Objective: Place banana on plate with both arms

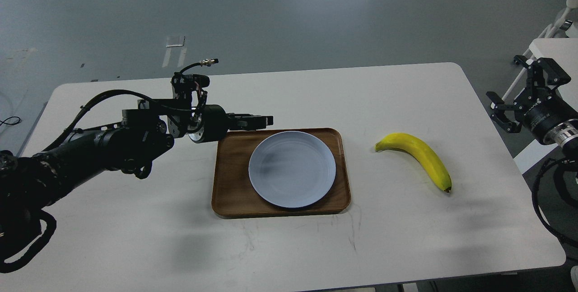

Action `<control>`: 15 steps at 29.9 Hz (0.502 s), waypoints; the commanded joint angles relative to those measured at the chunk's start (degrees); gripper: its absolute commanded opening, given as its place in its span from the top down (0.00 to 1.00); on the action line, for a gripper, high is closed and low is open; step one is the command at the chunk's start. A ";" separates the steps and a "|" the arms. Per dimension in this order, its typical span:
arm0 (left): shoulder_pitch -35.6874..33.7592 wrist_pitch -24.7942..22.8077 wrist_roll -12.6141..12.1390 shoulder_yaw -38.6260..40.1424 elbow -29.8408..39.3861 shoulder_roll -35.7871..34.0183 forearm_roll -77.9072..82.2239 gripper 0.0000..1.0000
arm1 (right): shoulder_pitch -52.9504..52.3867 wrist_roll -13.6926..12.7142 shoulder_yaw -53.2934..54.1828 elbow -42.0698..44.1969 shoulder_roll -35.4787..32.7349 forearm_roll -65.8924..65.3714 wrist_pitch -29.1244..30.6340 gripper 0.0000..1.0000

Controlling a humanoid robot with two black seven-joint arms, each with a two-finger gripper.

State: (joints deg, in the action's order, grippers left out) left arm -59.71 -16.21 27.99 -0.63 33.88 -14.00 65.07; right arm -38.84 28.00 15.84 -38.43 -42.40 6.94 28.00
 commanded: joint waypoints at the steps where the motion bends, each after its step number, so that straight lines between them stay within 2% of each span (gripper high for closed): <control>1: -0.23 -0.23 0.01 0.10 0.04 -3.05 -22.58 0.02 | 0.00 0.00 -0.02 -0.15 -0.22 0.00 0.00 0.00; 3: -0.06 -0.84 0.01 0.19 0.13 -5.59 -38.11 0.02 | 0.00 0.00 -0.02 -0.33 -0.13 0.00 0.00 0.00; 5: 0.47 -2.50 0.01 0.71 0.13 -7.00 -44.65 0.02 | 0.00 0.00 -0.02 -0.42 -0.13 0.00 0.00 0.00; 7: 1.52 -6.63 0.01 2.56 0.04 -9.90 -52.39 0.02 | 0.00 0.00 -0.02 -0.51 -0.13 0.00 0.00 0.00; 9: 6.33 -11.79 0.01 7.63 0.04 -13.93 -59.94 0.02 | 0.00 0.00 -0.02 -0.59 -0.05 0.00 0.00 0.00; 15: 16.98 -11.79 0.01 20.39 0.04 -17.82 -62.17 0.02 | 0.00 0.00 -0.20 -0.68 -0.05 -0.17 0.00 0.00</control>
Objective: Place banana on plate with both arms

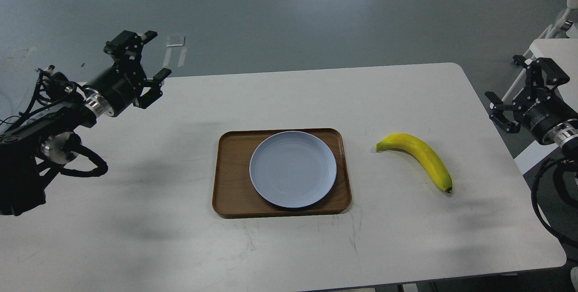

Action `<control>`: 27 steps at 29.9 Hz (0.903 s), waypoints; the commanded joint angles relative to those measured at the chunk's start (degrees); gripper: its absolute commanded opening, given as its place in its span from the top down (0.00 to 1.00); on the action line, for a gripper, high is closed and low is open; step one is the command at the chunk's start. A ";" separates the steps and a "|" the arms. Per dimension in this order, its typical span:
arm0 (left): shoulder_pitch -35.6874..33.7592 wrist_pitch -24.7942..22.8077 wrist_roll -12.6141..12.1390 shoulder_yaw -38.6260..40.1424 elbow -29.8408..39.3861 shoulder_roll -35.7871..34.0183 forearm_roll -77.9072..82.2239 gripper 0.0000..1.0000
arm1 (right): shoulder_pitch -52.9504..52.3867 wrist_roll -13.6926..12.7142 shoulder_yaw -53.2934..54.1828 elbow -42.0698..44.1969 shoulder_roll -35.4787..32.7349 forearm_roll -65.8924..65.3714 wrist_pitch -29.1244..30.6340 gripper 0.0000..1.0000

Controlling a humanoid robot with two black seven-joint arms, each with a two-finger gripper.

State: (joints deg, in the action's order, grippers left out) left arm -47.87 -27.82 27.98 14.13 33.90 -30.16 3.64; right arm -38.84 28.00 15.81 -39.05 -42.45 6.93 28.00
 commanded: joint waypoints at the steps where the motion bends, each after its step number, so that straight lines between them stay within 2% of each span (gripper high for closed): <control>1: 7.16 -0.18 0.02 7.47 0.03 -1.91 -0.66 0.02 | 0.00 0.00 -0.25 -0.06 -0.09 -0.43 0.00 0.00; 4: 9.54 -0.18 0.02 8.81 -0.06 -2.27 -1.35 0.02 | -0.18 0.00 -0.52 -0.24 -0.18 -1.74 0.00 0.00; 6: 10.08 -0.18 0.02 8.90 -0.06 -2.62 -1.45 0.02 | -0.53 0.00 -0.52 -0.33 -0.26 -7.88 0.00 0.00; 8: 10.08 -0.18 0.02 8.99 -0.06 -2.88 -1.36 0.02 | -1.67 0.00 -0.52 -1.11 -1.31 -19.01 0.00 0.00; 13: 9.90 -0.18 0.02 9.86 -0.06 -2.53 -1.36 0.02 | -7.46 0.00 -0.52 -3.66 -4.48 -36.95 0.00 0.00; 20: 9.82 -0.18 0.02 10.04 -0.06 -2.36 -1.36 0.02 | -13.71 0.00 -1.31 -12.88 -7.03 -65.79 0.00 0.00; 22: 9.73 -0.18 0.02 10.04 -0.06 -2.36 -1.36 0.02 | -15.37 0.00 -4.80 -14.47 -6.60 -76.41 0.00 0.00; 27: 9.82 -0.18 0.02 9.95 -0.06 -2.44 -1.27 0.02 | -19.94 0.00 -16.48 -14.13 -5.72 -84.88 0.00 0.00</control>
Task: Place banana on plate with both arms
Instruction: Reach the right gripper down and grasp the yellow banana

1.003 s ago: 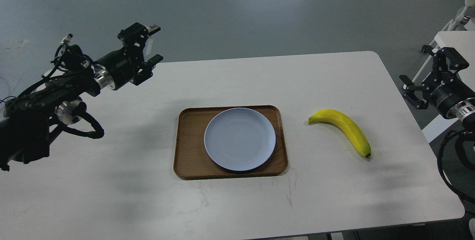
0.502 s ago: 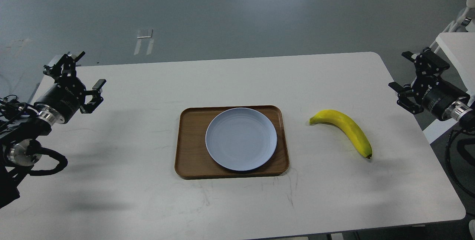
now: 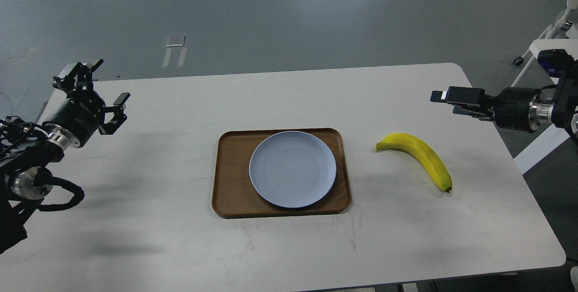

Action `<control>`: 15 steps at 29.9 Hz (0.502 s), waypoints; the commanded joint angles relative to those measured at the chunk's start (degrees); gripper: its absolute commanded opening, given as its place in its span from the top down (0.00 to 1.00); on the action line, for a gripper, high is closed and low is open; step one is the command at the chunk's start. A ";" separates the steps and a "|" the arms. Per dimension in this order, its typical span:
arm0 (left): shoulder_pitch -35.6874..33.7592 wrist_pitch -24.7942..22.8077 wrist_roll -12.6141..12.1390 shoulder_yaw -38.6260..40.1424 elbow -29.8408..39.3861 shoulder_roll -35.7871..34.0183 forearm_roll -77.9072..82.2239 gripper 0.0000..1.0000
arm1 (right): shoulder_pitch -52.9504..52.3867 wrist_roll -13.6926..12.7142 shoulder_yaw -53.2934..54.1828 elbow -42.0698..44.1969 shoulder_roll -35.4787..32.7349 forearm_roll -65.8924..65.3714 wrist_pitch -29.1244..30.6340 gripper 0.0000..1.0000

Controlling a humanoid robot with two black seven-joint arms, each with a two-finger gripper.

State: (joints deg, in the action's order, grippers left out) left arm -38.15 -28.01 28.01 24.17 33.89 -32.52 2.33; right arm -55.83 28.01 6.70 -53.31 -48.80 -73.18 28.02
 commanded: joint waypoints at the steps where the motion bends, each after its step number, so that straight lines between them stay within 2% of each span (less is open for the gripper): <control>1: 0.10 0.01 -0.01 -0.09 0.04 0.00 0.04 0.02 | -4.54 -0.01 -10.36 0.40 1.25 -5.74 -0.94 0.00; 6: 0.10 0.01 -0.01 0.00 -0.05 0.18 -0.04 0.02 | -7.19 -0.01 -17.06 3.20 5.02 -6.45 -5.60 0.00; 13: 0.10 0.01 -0.01 0.00 0.04 -0.17 -0.04 0.02 | -7.28 -0.01 -20.58 8.74 11.35 -6.54 -6.92 0.00; 15: 0.10 0.01 -0.01 0.00 -0.05 -0.17 -0.04 0.02 | -7.19 -0.01 -22.78 10.94 13.72 -6.54 -9.64 0.01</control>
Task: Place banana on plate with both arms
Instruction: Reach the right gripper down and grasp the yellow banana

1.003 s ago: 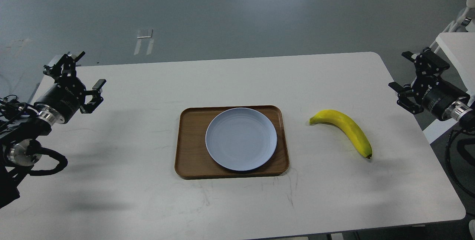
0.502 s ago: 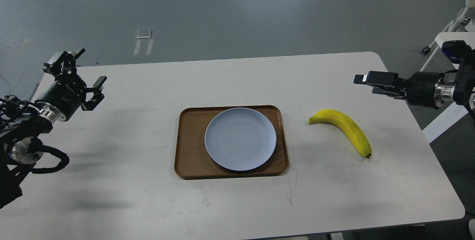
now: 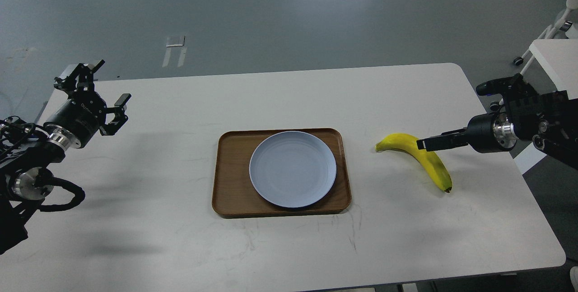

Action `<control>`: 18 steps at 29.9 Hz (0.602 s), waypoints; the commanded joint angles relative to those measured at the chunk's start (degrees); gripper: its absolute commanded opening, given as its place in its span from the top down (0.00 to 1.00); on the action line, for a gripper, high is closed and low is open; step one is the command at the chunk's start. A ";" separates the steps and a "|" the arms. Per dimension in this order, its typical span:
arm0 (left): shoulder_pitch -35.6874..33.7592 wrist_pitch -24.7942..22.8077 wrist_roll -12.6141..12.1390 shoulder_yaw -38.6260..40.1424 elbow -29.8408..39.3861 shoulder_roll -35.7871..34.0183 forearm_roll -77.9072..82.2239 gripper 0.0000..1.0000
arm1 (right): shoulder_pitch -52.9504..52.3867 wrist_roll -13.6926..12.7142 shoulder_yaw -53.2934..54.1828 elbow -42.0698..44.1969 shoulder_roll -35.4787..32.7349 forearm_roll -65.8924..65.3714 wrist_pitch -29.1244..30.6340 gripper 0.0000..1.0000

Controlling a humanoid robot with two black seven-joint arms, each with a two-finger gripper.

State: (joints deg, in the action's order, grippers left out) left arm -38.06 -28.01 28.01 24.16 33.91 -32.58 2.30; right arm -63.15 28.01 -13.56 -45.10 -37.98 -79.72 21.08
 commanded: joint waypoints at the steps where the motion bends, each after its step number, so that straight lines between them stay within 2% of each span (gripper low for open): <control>1: 0.00 0.01 -0.01 0.01 -0.07 -0.11 -0.01 0.02 | 0.22 -0.01 -3.48 3.26 3.61 0.00 -3.58 0.01; 3: 0.00 0.01 -0.01 0.01 0.01 -0.11 -0.01 0.02 | 0.31 -0.01 -6.29 4.32 5.63 0.09 -5.78 0.04; 7: 0.00 0.01 -0.01 0.01 0.01 -0.20 -0.01 0.02 | 0.58 -0.01 -6.92 4.50 5.99 0.09 -5.79 0.11; 10: 0.00 0.01 -0.01 0.01 0.01 -0.20 -0.01 0.02 | 0.93 -0.01 -7.18 4.41 5.90 0.09 -5.87 0.25; 13: 0.00 0.01 -0.01 0.01 0.01 -0.11 -0.01 0.02 | 1.54 -0.01 -7.18 4.06 5.90 0.09 -5.79 0.50; 15: 0.00 0.01 -0.01 0.01 0.01 -0.20 -0.01 0.02 | 1.54 -0.01 -7.53 3.97 5.55 0.09 -5.79 0.74; 18: 0.00 0.01 -0.01 0.01 0.01 -0.38 -0.01 0.02 | 1.37 -0.01 -9.29 3.53 5.29 0.09 -5.79 0.95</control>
State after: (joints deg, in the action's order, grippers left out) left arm -38.06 -28.00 28.00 24.18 33.92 -32.78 2.28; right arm -61.64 28.00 -21.40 -41.18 -32.37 -79.63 15.26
